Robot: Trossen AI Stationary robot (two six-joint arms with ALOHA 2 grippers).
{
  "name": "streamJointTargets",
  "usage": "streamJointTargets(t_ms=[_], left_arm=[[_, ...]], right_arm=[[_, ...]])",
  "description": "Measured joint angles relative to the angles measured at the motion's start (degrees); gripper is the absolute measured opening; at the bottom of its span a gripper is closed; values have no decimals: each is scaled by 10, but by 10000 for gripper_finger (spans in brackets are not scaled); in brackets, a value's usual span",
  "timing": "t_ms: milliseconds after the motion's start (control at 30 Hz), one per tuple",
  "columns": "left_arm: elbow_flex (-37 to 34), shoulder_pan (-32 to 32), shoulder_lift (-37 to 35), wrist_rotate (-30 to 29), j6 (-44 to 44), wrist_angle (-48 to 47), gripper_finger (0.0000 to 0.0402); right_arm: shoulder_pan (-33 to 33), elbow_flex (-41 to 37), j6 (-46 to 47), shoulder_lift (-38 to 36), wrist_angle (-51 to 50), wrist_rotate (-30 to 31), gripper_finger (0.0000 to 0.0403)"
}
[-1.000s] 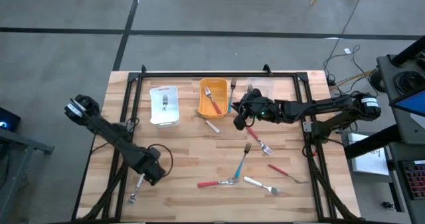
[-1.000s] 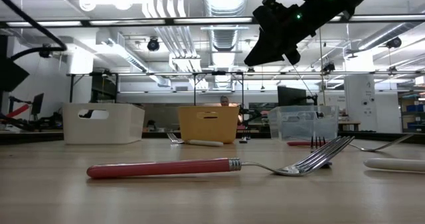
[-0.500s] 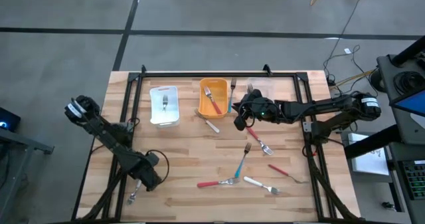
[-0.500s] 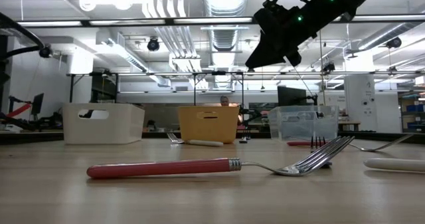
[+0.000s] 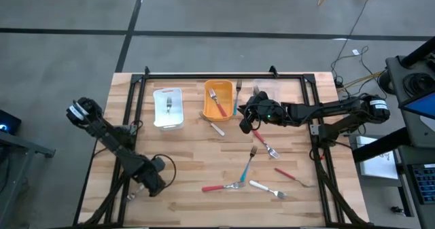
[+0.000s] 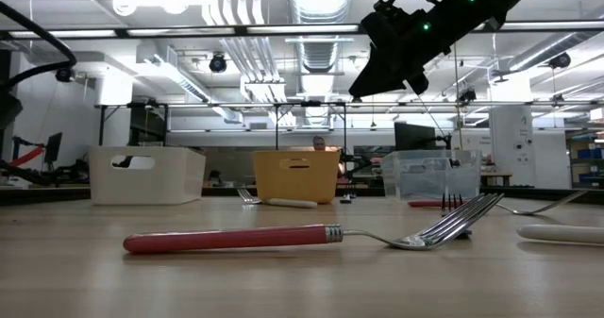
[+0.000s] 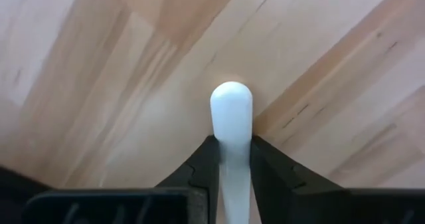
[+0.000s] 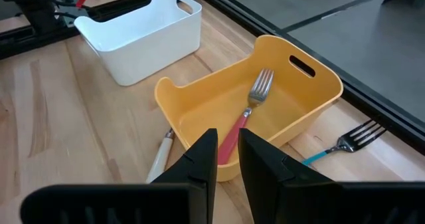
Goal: Sort silverware by color (type)
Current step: Put the white fork into the white bin
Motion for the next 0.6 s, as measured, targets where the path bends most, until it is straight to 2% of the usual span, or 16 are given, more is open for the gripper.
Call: streamJointTargets(t_ms=[133,267,333,600], left_arm=[[9,12,2,-33,47,-1,54],[18,32,3,-117,95,16,56],[21,44,3,-141,121,18,56],[38,110,2,-182,275,62,56]], right_arm=[[0,0,0,0,0,0,52],[0,0,0,0,0,0,52],[0,0,0,0,1,0,52],[0,0,0,0,2,0,52]])
